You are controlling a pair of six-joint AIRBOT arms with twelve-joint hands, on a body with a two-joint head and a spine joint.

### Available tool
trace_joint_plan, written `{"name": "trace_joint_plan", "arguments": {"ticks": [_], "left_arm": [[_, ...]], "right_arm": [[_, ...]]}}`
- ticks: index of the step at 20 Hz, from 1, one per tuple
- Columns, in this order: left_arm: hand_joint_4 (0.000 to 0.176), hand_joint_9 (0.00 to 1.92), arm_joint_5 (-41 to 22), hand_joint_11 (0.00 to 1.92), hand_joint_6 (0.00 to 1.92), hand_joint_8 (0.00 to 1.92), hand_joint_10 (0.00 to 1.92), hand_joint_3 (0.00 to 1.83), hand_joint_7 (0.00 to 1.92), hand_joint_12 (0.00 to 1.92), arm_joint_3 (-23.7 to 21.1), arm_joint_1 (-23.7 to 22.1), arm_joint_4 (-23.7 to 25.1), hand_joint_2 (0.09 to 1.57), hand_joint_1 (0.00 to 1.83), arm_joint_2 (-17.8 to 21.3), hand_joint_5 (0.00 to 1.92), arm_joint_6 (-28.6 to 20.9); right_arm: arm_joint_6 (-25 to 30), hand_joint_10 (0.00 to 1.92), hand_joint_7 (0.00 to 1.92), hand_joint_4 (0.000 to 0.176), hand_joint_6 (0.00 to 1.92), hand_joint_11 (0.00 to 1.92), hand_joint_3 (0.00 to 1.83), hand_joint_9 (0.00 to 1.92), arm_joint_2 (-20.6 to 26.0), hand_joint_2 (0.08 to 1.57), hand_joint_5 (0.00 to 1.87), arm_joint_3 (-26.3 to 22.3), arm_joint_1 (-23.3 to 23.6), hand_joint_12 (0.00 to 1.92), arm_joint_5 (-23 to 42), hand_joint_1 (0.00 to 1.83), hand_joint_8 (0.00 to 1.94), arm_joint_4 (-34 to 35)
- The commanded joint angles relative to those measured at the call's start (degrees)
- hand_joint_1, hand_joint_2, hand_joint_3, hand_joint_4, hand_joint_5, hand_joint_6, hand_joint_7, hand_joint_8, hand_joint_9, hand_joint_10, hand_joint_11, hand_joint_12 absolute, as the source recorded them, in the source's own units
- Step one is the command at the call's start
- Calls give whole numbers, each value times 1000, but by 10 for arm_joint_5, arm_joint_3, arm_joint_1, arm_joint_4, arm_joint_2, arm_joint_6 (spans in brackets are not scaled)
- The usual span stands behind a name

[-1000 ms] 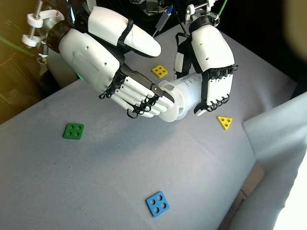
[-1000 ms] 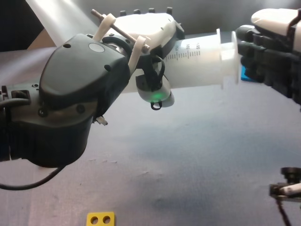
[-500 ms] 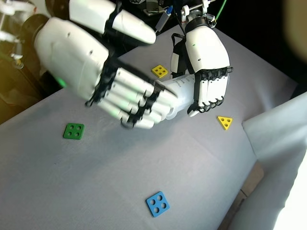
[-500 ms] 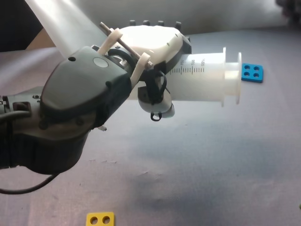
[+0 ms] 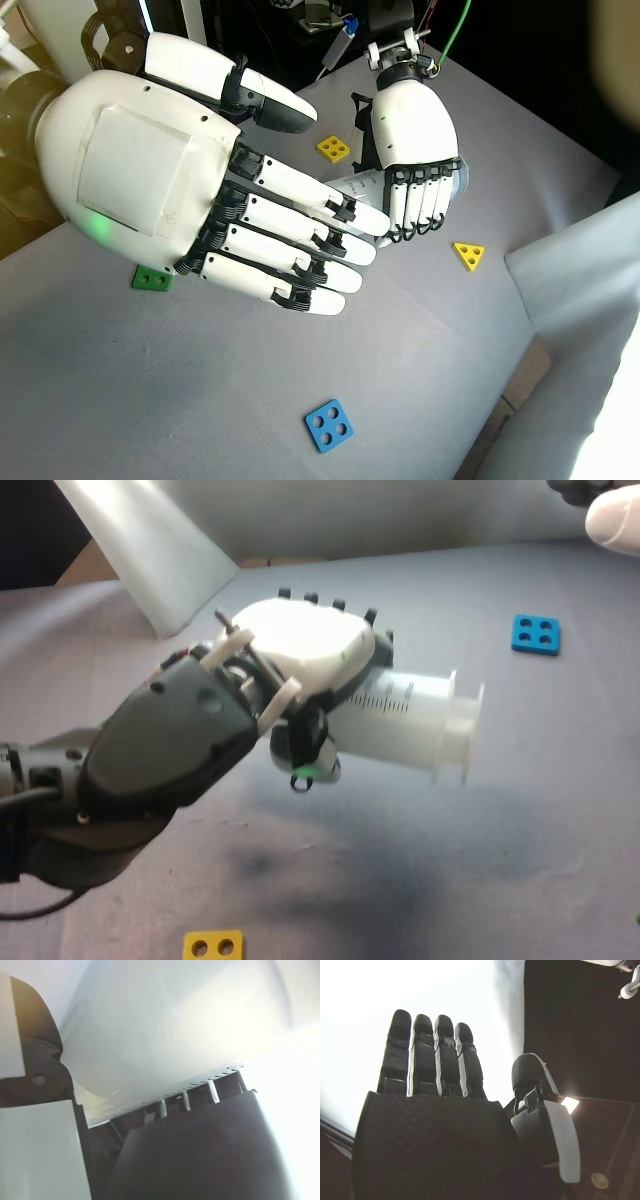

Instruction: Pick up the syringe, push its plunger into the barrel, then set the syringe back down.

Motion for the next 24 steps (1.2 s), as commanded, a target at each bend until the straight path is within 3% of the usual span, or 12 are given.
{"name": "trace_joint_plan", "arguments": {"ticks": [1,6,10,11,16,24], "left_arm": [[0,862,-30,673,864,1066,1294,0,960,1104,0,1,48,1122,1374,-4,952,-8],[0,864,-40,669,871,1069,1277,0,965,1103,1,33,79,1122,1374,-12,950,-35],[0,858,-40,659,854,1060,1291,0,967,1135,2,46,91,1121,1374,-12,961,-40],[0,859,-40,658,852,1072,1280,0,965,1130,2,47,91,1121,1374,-13,961,-40],[0,851,-41,652,829,1055,1295,0,972,1096,1,54,96,1120,1374,-16,970,-49],[0,866,-52,698,957,986,1259,0,990,918,1,59,90,1120,1374,-21,926,-58]], "right_arm": [[0,1,206,0,3,0,1,156,-4,1389,205,1,6,307,-70,0,0,-20],[-68,0,196,0,0,0,1,138,-12,1391,190,4,-10,231,-104,0,0,-20],[-76,6,218,0,3,0,0,167,-11,1391,207,4,-31,288,-94,0,2,-20],[-88,14,250,0,11,0,1,198,-12,1393,240,4,-34,390,-95,0,8,-20],[-150,2,233,0,3,0,1,181,-16,1393,220,4,-35,328,-109,0,2,-20],[-154,1,219,0,0,0,0,165,-19,1391,215,-5,-35,341,-90,0,0,-20]]}}
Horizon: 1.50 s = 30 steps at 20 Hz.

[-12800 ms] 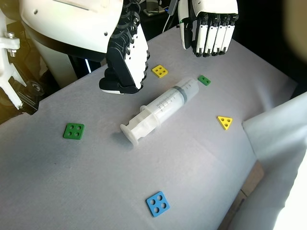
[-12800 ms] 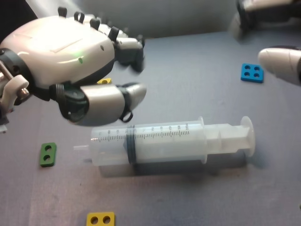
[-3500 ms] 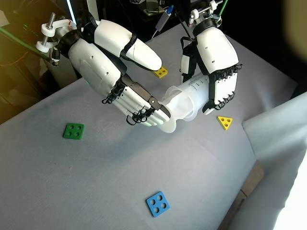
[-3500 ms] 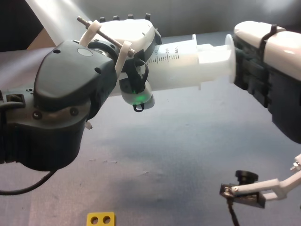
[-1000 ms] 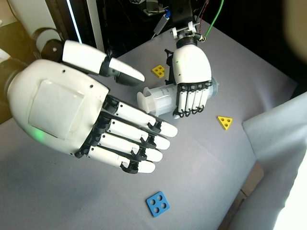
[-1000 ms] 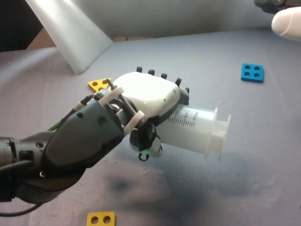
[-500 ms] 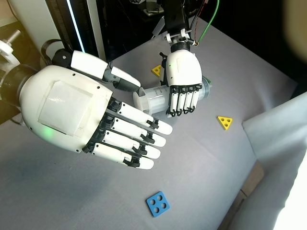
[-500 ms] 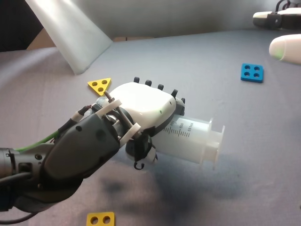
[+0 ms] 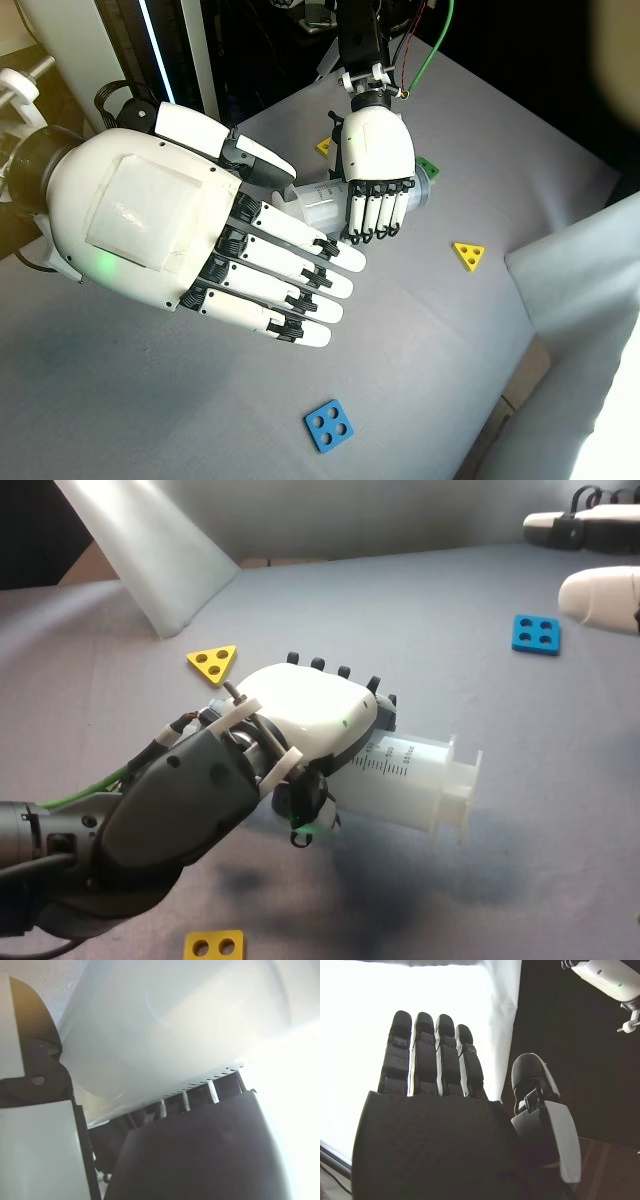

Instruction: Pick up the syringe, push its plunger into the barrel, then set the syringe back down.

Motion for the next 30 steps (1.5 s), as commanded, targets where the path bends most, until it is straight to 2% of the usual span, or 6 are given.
{"name": "trace_joint_plan", "arguments": {"ticks": [1,2,3,5,24,30], "left_arm": [[0,831,-42,630,1082,1004,1276,3,947,885,1,-3,32,1135,1366,-3,901,0],[0,750,-42,540,1273,1112,659,4,887,768,0,-3,32,1181,1217,-3,801,0],[0,718,-42,463,526,501,338,1,720,693,0,-2,32,1177,1162,-3,656,-1],[0,497,-44,196,47,51,40,0,523,590,-1,-2,30,1179,889,-4,443,-1],[0,0,12,0,0,0,0,0,0,28,-14,-55,43,833,19,25,10,-8],[0,457,141,240,17,18,23,13,520,282,-42,-137,72,1235,144,128,459,-9]], "right_arm": [[0,4,229,0,4,0,0,176,-1,1391,227,0,6,365,-63,0,3,-20],[0,3,232,0,6,0,0,174,-1,1390,234,0,6,371,-63,0,3,-20],[1,3,237,0,5,0,0,177,-1,1390,238,0,6,392,-63,0,3,-20],[1,6,241,0,1,0,0,188,-1,1388,225,0,6,376,-62,0,2,-20],[10,4,253,0,1,0,0,199,0,1384,226,0,41,391,-11,0,2,-20],[35,40,441,0,32,0,0,360,2,1382,388,0,134,780,170,0,30,-20]]}}
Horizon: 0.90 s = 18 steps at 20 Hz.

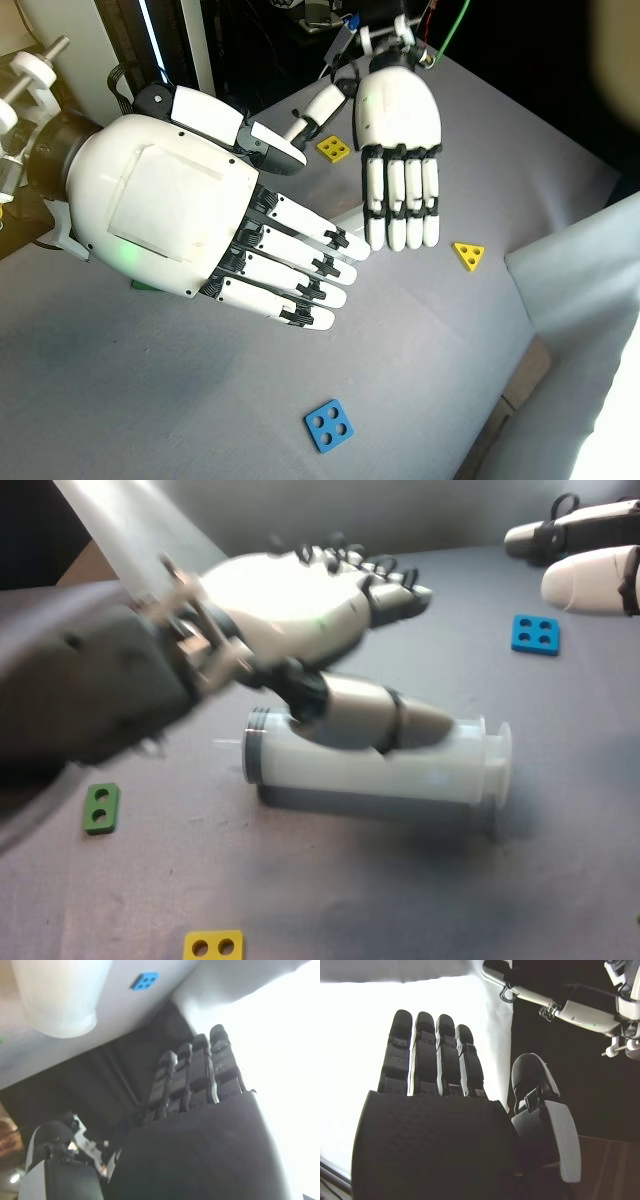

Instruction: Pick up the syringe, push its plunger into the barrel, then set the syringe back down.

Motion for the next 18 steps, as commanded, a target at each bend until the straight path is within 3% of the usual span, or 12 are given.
{"name": "trace_joint_plan", "arguments": {"ticks": [1,2,3,4,5,6,7,8,11,13,16,18], "left_arm": [[0,602,10,261,43,50,59,14,660,575,-1,-18,24,1325,123,14,602,-2],[0,647,54,305,214,349,383,49,696,909,-3,-43,37,1378,153,39,668,-2],[0,568,87,343,655,858,871,23,587,1175,-3,-64,43,1427,180,58,583,-2],[0,528,119,373,1187,1362,1404,12,546,1533,-4,-86,45,1495,139,78,514,2],[0,554,138,491,1592,1787,1818,11,548,1843,-4,-104,45,1544,163,91,539,4],[0,622,168,607,1813,1894,1900,20,608,1905,-4,-130,46,1560,208,107,570,6],[0,712,201,753,1899,1916,1917,34,701,1918,-3,-154,46,1569,260,118,645,11],[0,745,215,822,1917,1920,1920,28,756,1920,-3,-162,46,1571,291,122,733,12],[0,774,256,833,1921,1921,1921,38,802,1921,-18,-189,32,1571,213,146,776,12],[0,791,256,850,1921,1921,1921,28,847,1921,-39,-192,29,1571,232,170,810,12],[0,919,282,991,1921,1921,1921,0,976,1921,-42,-194,34,1547,335,174,893,16],[0,873,290,951,1921,1921,1921,0,920,1921,-41,-193,40,1542,393,174,848,17]], "right_arm": [[4,71,533,0,61,0,2,454,0,1394,495,0,11,1079,-23,0,47,-20],[5,147,647,0,122,14,4,561,0,1420,617,-1,18,1325,-15,0,104,-20],[5,627,625,0,370,44,0,462,0,1438,604,-1,28,1446,2,0,410,-20],[5,1125,597,0,912,161,0,461,0,1460,552,-1,43,1602,33,0,992,-20],[5,1569,598,0,1471,311,2,509,0,1480,502,-3,54,1810,59,23,1508,-20],[4,1833,600,0,1802,439,0,551,0,1483,477,-4,65,1899,80,70,1796,-20],[-4,1903,649,0,1897,599,1,665,1,1493,580,-6,72,1917,89,92,1912,-20],[-11,1917,715,0,1916,762,10,764,1,1520,678,-6,76,1920,92,38,1935,-20],[-37,1921,879,0,1921,907,7,897,0,1560,829,-8,81,1921,94,20,1941,-20],[-69,1921,998,0,1921,1051,5,1010,0,1566,947,-12,87,1921,93,254,1941,-20],[-106,1921,1110,0,1921,1199,0,1123,0,1542,1060,-14,84,1921,70,517,1941,-20],[-155,1921,1098,0,1921,1164,0,1103,1,1545,1047,-15,83,1921,30,537,1941,-20]]}}
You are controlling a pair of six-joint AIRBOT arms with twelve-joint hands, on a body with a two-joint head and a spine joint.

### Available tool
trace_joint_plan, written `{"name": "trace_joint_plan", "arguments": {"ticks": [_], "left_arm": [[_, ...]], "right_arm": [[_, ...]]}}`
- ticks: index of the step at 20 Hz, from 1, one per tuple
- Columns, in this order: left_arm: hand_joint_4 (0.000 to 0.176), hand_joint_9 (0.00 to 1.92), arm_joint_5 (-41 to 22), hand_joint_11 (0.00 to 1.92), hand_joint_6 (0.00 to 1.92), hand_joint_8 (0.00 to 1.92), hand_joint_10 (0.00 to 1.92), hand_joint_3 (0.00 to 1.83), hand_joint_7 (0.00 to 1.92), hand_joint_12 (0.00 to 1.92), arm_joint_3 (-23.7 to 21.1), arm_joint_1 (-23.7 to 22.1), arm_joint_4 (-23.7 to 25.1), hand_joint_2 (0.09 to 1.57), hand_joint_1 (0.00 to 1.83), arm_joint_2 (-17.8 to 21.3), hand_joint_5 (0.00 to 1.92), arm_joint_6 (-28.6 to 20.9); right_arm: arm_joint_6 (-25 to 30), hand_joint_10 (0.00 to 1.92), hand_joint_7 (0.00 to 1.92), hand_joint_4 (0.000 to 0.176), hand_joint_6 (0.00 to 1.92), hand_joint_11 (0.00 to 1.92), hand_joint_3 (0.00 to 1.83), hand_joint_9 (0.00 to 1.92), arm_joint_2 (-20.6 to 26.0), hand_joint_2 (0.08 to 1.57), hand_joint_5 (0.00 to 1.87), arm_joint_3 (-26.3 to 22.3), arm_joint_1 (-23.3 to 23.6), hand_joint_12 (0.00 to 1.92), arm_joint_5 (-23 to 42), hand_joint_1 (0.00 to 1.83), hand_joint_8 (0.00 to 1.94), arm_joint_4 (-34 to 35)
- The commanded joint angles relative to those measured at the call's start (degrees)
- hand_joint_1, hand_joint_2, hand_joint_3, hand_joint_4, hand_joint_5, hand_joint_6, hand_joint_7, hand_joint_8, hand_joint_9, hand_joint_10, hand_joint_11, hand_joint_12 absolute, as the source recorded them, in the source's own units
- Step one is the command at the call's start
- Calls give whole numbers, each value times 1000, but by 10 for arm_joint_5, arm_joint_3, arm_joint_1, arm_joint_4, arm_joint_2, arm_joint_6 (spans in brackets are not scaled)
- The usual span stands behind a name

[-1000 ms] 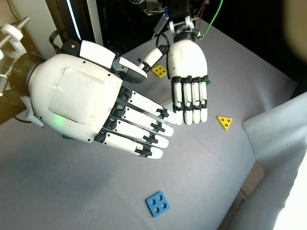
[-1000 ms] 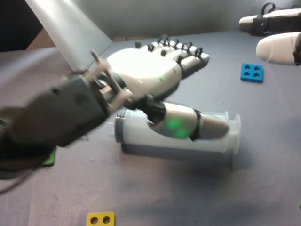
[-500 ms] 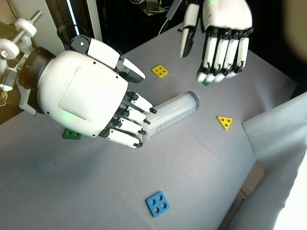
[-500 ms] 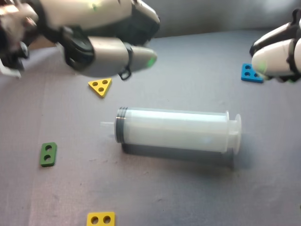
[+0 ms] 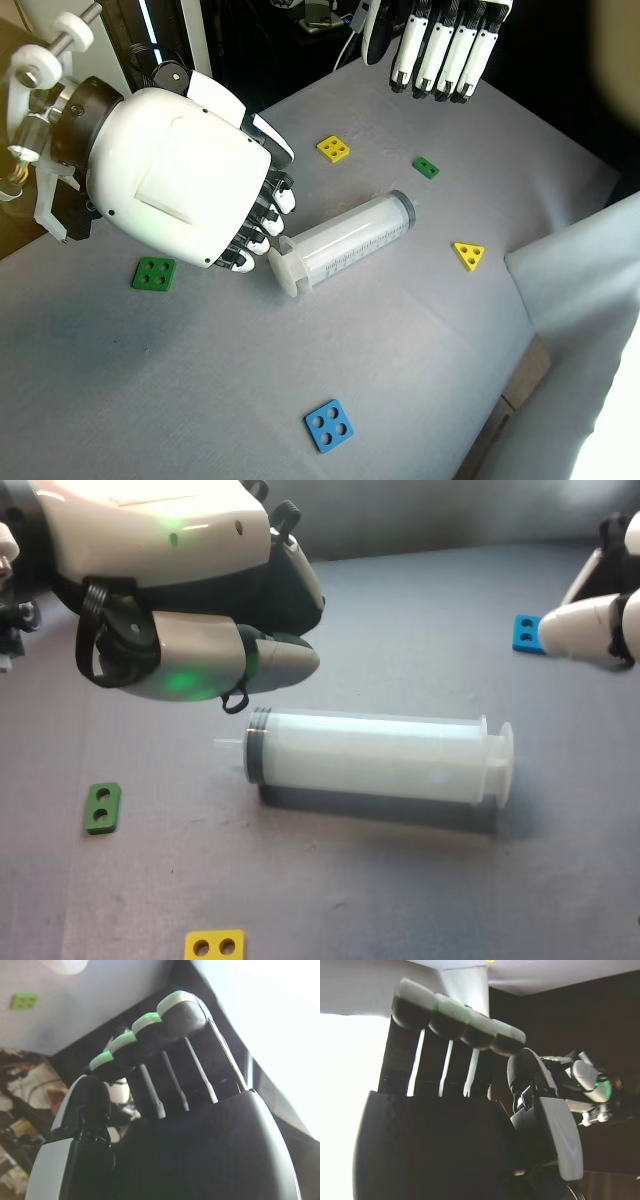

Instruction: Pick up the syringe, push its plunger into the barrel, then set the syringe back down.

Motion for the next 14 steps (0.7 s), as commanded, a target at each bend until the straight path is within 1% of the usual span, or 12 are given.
{"name": "trace_joint_plan", "arguments": {"ticks": [1,3,4,8,12,14], "left_arm": [[0,835,-32,921,1921,1921,1921,0,876,1921,1,-10,-9,1539,430,2,819,0],[0,815,-30,912,1921,1921,1921,0,844,1921,1,-12,-9,1532,487,2,792,3],[0,814,-29,914,1921,1921,1921,0,844,1921,0,-13,-9,1530,493,2,790,5],[0,829,-39,945,1921,1921,1921,1,851,1921,-6,-14,-10,1534,506,2,786,6],[0,815,-49,922,1921,1921,1921,3,840,1921,-12,-14,-19,1553,434,2,778,6],[0,814,-51,923,1921,1921,1921,3,837,1921,-12,-14,-20,1555,432,2,772,6]], "right_arm": [[-12,1921,1094,0,1921,1157,0,1105,1,1541,1047,-2,6,1921,-84,555,1941,-20],[-58,1921,1077,0,1921,1115,0,1069,0,1530,1016,-2,6,1921,-105,578,1941,-20],[-68,1921,1069,0,1921,1111,0,1062,0,1536,1003,-2,6,1921,-108,574,1941,-20],[-70,1921,1092,0,1921,1104,5,1081,0,1555,1002,-3,12,1921,-96,541,1941,-20],[-70,1921,1119,0,1921,1099,1,1107,0,1555,1008,-4,25,1921,-84,520,1941,-20],[-70,1921,1119,0,1921,1104,0,1111,0,1550,1008,-4,35,1921,-66,531,1941,-20]]}}
